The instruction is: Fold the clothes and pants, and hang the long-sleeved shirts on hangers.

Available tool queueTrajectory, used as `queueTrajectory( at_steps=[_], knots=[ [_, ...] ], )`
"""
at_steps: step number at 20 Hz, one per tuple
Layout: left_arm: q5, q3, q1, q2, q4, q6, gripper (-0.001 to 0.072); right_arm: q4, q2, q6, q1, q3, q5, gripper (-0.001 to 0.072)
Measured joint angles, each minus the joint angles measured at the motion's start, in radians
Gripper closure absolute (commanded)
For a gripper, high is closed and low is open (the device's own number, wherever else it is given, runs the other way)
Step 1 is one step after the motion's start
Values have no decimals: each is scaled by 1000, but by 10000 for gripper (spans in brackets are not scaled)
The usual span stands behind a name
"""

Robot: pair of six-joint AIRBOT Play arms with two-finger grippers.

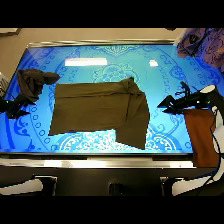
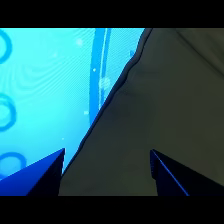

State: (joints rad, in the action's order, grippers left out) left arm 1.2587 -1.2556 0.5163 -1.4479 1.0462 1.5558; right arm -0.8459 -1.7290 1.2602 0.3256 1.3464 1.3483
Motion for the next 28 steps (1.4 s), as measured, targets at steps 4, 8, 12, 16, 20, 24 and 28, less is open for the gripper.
queueTrajectory(
  at_steps=[4,8,12,16,20,24,28],
  knots=[
    [2,26,4,9,0,-1,102,81,-50,-64,-13,-54,-34,177],
    [3,33,5,12,0,-1,101,130,-93,-95,-74,-68,-31,182],
    [17,36,7,13,1,0,100,121,-111,-106,-121,-72,-32,456],
    [45,54,20,19,19,-12,100,93,-115,-108,-135,-74,-13,686],
    [40,153,45,51,17,-82,100,91,-107,-108,-138,-74,-3,687],
    [5,296,62,64,-12,-168,100,95,-86,-108,-139,-74,-14,687],
    [-36,394,65,42,-64,-241,101,95,-61,-108,-139,-74,-18,687]
  ],
)
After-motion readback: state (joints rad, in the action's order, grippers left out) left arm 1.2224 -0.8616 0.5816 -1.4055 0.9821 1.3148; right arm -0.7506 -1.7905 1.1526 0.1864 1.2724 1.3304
